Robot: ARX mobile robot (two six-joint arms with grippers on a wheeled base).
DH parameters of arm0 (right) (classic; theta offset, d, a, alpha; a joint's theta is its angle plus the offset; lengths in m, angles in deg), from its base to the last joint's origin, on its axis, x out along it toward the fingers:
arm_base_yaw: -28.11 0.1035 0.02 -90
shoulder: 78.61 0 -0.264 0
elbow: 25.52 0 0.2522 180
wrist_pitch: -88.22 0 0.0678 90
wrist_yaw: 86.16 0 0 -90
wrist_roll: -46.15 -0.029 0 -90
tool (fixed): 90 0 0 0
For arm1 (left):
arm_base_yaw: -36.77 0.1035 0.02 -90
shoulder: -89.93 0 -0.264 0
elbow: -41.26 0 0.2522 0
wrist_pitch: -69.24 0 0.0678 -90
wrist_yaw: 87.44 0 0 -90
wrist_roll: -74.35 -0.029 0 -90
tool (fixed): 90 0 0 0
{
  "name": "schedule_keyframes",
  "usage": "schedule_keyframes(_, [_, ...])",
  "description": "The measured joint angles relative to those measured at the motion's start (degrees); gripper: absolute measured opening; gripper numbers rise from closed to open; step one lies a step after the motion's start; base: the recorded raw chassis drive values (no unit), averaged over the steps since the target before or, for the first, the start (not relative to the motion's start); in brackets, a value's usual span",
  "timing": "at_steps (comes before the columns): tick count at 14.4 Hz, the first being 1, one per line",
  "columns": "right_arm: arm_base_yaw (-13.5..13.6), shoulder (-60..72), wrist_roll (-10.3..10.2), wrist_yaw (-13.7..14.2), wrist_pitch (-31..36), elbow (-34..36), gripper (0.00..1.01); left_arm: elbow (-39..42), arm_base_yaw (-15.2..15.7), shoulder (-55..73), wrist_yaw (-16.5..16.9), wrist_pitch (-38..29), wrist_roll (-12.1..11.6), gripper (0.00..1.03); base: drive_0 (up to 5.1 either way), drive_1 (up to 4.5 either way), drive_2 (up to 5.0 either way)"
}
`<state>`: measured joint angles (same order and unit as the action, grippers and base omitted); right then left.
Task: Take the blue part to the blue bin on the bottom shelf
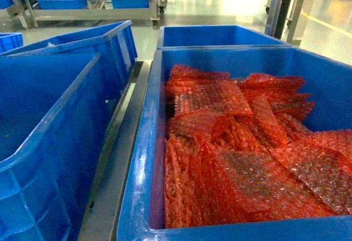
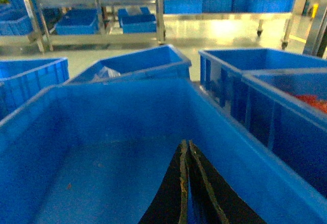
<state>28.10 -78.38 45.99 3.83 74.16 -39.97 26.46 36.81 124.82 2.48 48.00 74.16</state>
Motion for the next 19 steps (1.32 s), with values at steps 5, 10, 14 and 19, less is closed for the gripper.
schedule_keyframes(5, [0.0, 0.0, 0.0, 0.0, 0.0, 0.0, 0.98, 0.3, 0.0, -12.7, 0.0, 13.2, 0.0, 0.02, 0.0, 0.0, 0.0])
schedule_keyframes(10, [0.0, 0.0, 0.0, 0.0, 0.0, 0.0, 0.98, 0.3, 0.0, -21.6, 0.0, 21.7, 0.0, 0.02, 0.0, 0.0, 0.0])
schedule_keyframes(14, [0.0, 0.0, 0.0, 0.0, 0.0, 0.0, 0.98, 0.2, 0.0, -27.0, 0.0, 28.0, 0.0, 0.02, 0.0, 0.0, 0.0])
schedule_keyframes(19, [0.0, 0.0, 0.0, 0.0, 0.0, 0.0, 0.98, 0.2, 0.0, -34.3, 0.0, 35.0, 0.0, 0.02, 0.0, 0.0, 0.0])
